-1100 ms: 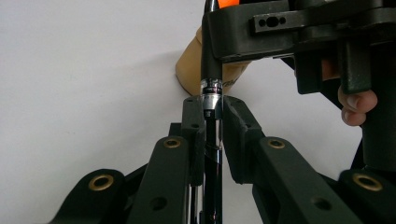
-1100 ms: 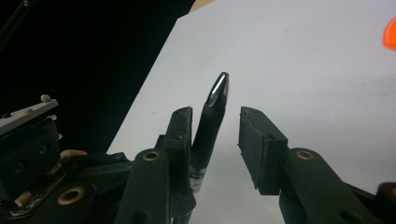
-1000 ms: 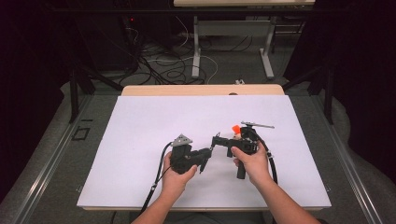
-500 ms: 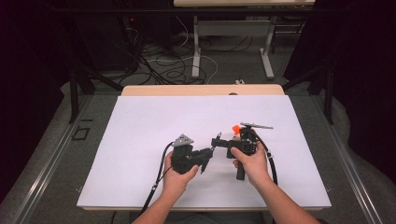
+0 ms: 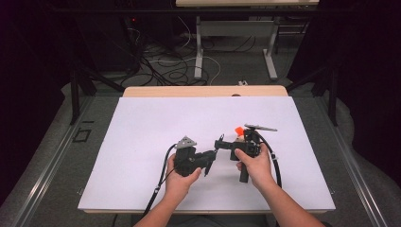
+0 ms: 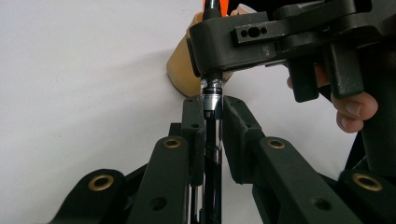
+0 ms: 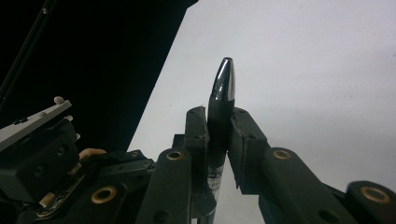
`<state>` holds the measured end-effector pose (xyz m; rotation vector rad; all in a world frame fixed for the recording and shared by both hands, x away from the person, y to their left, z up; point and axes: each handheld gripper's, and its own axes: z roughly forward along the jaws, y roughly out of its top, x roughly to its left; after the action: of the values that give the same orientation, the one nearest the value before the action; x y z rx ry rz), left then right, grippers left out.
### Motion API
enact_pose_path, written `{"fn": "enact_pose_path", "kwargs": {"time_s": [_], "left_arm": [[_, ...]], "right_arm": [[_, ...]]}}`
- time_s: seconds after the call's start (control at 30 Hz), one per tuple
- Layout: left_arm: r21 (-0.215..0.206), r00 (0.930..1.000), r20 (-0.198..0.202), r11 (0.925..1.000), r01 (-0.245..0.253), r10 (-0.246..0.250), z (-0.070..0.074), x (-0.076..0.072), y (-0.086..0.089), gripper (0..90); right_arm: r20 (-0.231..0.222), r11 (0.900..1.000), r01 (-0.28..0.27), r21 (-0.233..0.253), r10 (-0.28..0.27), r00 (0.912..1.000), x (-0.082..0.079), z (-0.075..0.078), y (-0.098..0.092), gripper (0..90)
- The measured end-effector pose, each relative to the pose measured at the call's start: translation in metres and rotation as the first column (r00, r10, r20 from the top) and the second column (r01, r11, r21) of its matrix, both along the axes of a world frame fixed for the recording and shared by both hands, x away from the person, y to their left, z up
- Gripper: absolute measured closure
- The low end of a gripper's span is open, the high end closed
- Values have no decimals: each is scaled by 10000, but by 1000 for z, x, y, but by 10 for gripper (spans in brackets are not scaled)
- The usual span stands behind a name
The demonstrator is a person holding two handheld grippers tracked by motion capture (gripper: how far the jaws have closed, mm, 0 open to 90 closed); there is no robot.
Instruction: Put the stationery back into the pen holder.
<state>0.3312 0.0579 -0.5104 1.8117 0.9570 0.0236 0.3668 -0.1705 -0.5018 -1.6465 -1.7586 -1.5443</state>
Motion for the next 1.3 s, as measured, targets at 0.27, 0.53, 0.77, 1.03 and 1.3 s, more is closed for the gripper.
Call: {"fn": "enact_pose_path", "kwargs": {"time_s": [0.27, 0.53, 0.77, 1.03, 1.3], "left_arm": [[-155, 10000, -38, 9999, 53, -53, 1, 0, 0, 792], [-185, 9997, -257, 9998, 14, -18, 0, 2, 2, 706], [-26, 9995, -311, 10000, -52, 51, 1, 5, 2, 666], [356, 9997, -117, 9992, -187, 191, 12, 10, 3, 588], [1043, 9982, 465, 9937, -413, 366, 24, 20, 10, 481]], "right_arm": [[39, 9999, 88, 140, -89, 10000, 0, 1, -1, 796], [287, 9990, 403, 176, -408, 9988, 0, 5, -6, 797], [897, 9982, 593, -68, -584, 9943, 1, 15, -15, 797], [1775, 9949, 916, -428, -826, 9807, 9, 37, -25, 797], [2683, 9855, 1544, -700, -1304, 9545, 16, 67, -37, 798]]}}
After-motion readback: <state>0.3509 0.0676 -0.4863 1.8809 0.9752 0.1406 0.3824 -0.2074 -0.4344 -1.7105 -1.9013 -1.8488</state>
